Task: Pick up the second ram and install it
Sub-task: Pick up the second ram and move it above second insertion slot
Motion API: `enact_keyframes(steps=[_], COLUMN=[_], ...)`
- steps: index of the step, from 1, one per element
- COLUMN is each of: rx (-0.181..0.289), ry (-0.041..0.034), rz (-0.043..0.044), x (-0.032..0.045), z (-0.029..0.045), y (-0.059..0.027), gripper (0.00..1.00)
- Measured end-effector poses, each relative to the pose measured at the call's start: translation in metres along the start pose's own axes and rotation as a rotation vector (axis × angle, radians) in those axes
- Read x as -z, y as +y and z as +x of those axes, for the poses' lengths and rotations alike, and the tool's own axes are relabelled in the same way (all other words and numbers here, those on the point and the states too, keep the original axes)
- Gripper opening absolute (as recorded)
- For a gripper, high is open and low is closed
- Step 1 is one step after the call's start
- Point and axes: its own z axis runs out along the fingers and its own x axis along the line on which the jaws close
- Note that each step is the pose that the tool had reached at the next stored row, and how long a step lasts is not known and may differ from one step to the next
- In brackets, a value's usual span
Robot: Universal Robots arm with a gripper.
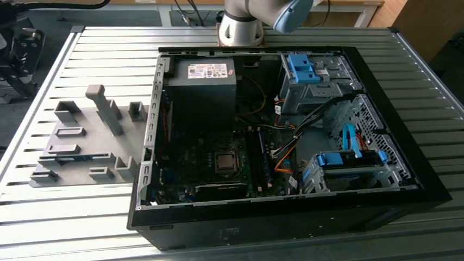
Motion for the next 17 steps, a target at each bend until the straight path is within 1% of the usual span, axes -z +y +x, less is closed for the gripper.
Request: enact_keyframes(steps=[10, 17], rx=[0.126, 0.226], ry=[0.0054, 0.0096], rz=[0.0004, 0.0007], x=[-0.0002, -0.0004], z=[0.0000, 0.0000], y=[-0.0001, -0.0001], gripper=[0.11, 0.11])
